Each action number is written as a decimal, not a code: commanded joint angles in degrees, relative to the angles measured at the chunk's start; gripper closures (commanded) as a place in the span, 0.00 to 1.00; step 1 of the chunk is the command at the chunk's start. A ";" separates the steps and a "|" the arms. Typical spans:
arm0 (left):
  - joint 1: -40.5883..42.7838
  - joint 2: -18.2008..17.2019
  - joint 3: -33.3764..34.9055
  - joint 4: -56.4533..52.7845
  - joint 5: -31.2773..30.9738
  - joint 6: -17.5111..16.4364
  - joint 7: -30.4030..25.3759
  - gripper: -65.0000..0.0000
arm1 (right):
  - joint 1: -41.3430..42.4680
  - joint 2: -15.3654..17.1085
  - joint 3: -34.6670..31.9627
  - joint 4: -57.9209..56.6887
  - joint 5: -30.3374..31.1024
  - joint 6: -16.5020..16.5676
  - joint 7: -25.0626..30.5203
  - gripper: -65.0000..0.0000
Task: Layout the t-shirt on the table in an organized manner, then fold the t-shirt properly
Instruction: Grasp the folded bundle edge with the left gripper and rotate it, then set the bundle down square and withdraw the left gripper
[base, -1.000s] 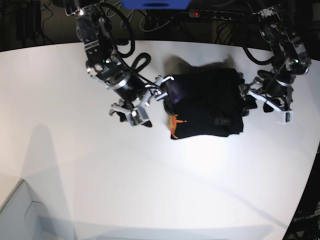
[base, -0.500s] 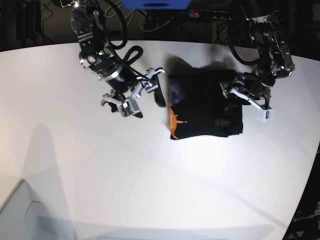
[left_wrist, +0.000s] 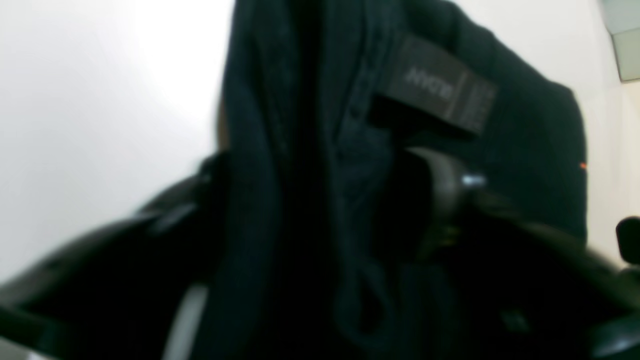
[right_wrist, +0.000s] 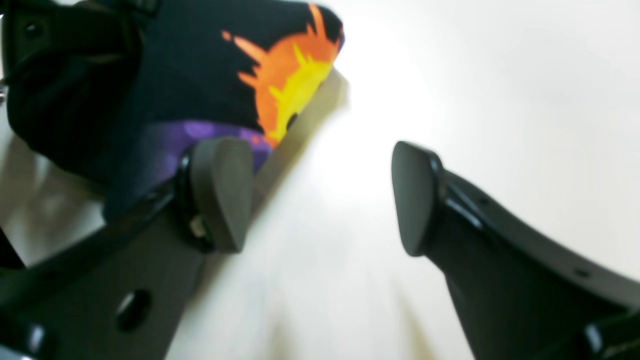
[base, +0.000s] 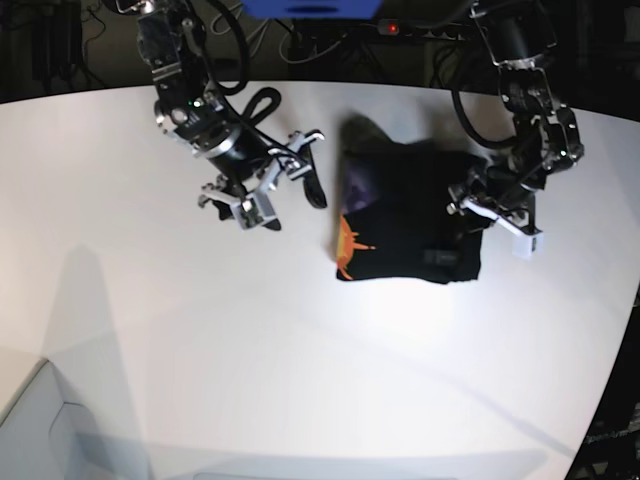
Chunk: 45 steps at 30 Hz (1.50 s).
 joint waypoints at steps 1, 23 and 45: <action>-0.65 0.01 0.20 -0.82 1.59 0.77 2.08 0.55 | 0.45 0.59 0.23 1.43 0.61 0.49 1.68 0.32; -22.71 -11.77 45.92 -8.82 10.73 0.68 -3.81 1.00 | -15.55 1.38 22.48 10.92 0.61 0.49 2.03 0.33; -31.15 0.98 66.31 -21.31 39.66 -14.83 -21.56 0.99 | -18.71 0.85 30.48 12.15 0.61 0.49 2.03 0.33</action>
